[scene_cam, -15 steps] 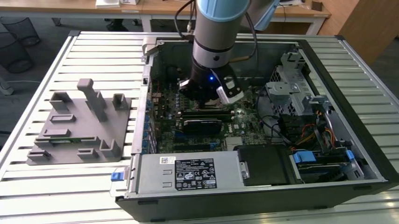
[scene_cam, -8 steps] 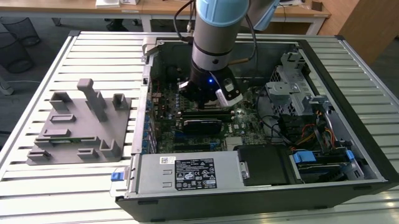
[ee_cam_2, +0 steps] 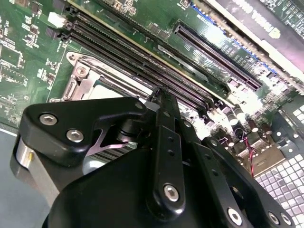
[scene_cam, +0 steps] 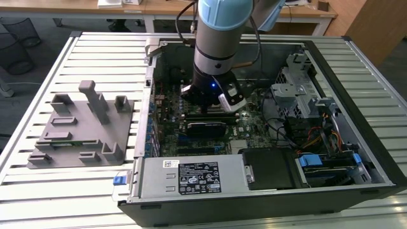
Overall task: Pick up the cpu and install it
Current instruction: 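Install the second cpu locking lever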
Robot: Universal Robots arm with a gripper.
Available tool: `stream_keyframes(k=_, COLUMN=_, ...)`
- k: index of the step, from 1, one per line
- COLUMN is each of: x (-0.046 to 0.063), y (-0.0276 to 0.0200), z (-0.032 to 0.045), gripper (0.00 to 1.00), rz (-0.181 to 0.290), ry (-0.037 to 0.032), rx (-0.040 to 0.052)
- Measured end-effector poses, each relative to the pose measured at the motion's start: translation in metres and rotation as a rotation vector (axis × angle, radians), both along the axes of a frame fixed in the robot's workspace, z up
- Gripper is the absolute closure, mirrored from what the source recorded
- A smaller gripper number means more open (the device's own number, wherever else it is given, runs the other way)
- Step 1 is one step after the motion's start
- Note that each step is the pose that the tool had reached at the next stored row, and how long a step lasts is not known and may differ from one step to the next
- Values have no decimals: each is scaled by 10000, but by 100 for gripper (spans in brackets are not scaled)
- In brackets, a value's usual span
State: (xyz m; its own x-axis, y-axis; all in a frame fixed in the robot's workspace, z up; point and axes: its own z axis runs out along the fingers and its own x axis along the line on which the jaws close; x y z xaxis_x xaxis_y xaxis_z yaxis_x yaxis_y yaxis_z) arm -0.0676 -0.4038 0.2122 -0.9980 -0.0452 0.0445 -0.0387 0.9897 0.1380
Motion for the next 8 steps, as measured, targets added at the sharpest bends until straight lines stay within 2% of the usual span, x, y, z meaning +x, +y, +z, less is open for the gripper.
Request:
stream_keyframes(k=3, x=-19, y=-8, z=-7, gripper=89, rz=0, ry=0, rx=63)
stream_keyframes(k=8, x=-43, y=-8, z=-45, gripper=89, rz=1, ry=0, rx=224)
